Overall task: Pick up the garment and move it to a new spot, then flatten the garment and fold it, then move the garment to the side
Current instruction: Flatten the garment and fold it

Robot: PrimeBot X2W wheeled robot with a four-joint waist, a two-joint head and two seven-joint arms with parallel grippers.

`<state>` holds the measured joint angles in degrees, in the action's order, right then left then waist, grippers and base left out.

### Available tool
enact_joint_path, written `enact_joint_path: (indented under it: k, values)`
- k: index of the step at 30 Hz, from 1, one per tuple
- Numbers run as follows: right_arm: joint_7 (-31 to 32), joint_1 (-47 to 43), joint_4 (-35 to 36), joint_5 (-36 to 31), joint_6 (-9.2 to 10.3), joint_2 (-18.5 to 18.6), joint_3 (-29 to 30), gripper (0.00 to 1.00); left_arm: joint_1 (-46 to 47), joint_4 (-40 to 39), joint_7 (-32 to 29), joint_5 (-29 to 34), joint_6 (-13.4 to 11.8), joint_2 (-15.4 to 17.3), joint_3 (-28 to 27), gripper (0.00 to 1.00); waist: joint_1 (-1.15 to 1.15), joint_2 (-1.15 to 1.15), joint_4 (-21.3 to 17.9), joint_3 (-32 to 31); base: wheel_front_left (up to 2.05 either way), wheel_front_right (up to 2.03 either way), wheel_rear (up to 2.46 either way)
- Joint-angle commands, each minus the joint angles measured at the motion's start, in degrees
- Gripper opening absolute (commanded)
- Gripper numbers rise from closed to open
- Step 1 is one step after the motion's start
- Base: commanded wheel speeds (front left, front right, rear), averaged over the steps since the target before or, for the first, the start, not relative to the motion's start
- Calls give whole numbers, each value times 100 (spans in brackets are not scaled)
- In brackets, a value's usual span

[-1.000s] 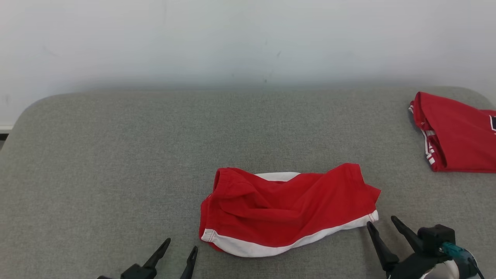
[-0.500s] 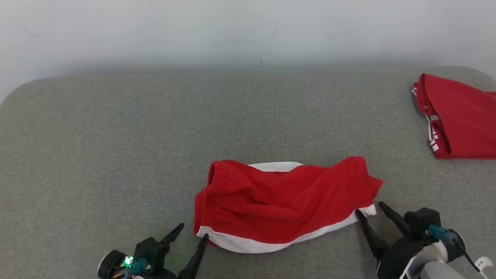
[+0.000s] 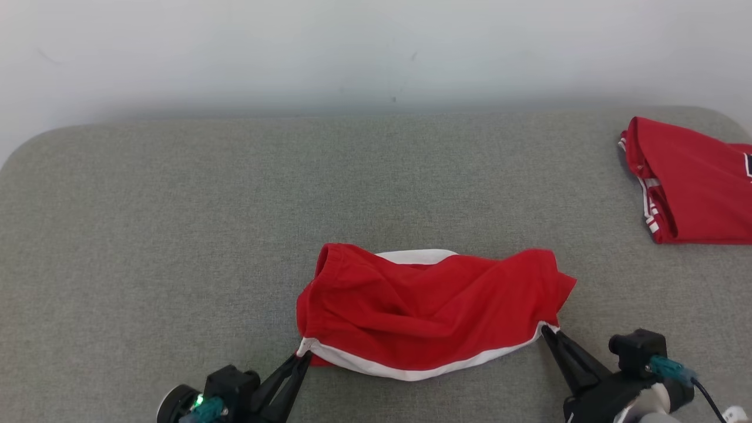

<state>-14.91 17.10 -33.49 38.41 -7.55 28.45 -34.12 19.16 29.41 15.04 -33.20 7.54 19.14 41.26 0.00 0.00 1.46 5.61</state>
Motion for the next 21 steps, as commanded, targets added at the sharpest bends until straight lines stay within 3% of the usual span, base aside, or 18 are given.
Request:
enact_joint_path:
  k: [1,11,16,21]
  values:
    - [-24,-166,138,109,16,51,25,0,-182,-170,17,81,-13,24,-114,0,0,0,-14,-47,0,0,0]
    - [47,-889,1496,216,16,370,568,0,-990,-1390,17,563,-80,134,-1021,0,0,0,-69,-217,0,0,0]
    - [564,-675,2273,394,16,294,878,0,-501,-1733,-11,635,-42,267,-1254,0,0,0,-106,-191,0,0,0]
    - [999,-130,2560,629,16,277,1072,0,459,-1817,-277,541,-3,408,-1162,0,0,0,-138,14,0,0,0]
